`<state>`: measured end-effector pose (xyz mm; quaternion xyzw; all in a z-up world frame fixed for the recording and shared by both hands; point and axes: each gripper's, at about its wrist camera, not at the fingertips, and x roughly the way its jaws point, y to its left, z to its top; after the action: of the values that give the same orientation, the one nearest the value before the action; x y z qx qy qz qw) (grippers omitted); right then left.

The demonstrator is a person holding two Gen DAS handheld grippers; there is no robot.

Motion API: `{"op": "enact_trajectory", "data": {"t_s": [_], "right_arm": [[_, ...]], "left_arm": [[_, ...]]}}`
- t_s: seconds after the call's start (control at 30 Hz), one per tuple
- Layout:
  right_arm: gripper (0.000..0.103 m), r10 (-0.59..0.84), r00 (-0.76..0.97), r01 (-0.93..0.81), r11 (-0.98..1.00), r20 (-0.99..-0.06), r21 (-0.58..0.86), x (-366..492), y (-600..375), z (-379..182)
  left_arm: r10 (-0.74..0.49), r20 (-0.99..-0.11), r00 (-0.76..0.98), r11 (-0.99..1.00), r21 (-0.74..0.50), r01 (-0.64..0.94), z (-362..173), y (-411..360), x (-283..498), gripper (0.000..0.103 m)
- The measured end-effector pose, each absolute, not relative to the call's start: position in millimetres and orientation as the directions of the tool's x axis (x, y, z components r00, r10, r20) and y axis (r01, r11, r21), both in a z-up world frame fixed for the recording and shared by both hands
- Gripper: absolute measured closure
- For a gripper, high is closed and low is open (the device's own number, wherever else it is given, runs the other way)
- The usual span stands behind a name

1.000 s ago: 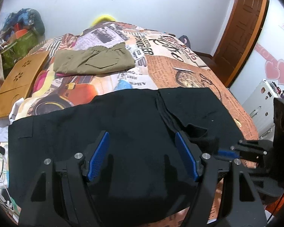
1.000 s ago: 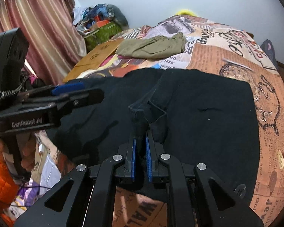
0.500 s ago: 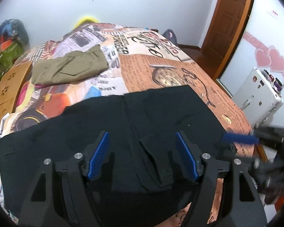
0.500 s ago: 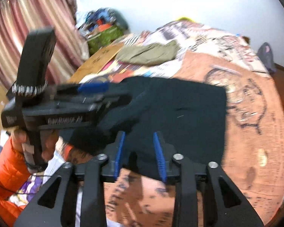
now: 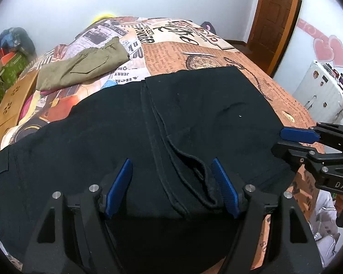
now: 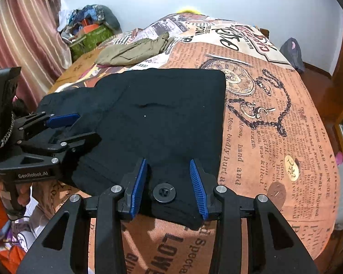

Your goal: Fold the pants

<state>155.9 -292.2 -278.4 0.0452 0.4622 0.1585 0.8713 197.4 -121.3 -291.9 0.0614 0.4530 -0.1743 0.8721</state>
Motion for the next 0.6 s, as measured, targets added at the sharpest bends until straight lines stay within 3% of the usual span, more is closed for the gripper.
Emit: {"op": "enact_trajectory", "data": {"t_s": [0.23, 0.4, 0.6], "right_arm": [[0.066, 0.314, 0.546, -0.237, 0.947, -0.777, 0.217, 149.5, -303.8, -259.5], [0.064, 0.328, 0.592, -0.272, 0.941, -0.736, 0.2, 150.1, -292.0, -235.3], [0.061, 0.379, 0.604, -0.343, 0.918, -0.701, 0.201, 155.0, -254.7, -221.7]], "left_arm": [[-0.197, -0.764, 0.614, 0.959, -0.021, 0.281, -257.0, -86.4, 182.9, 0.03], [-0.102, -0.712, 0.695, 0.992, -0.023, 0.122, -228.1, -21.9, 164.9, 0.023], [0.01, -0.72, 0.694, 0.995, -0.061, -0.078, -230.3, 60.3, 134.4, 0.022]]}}
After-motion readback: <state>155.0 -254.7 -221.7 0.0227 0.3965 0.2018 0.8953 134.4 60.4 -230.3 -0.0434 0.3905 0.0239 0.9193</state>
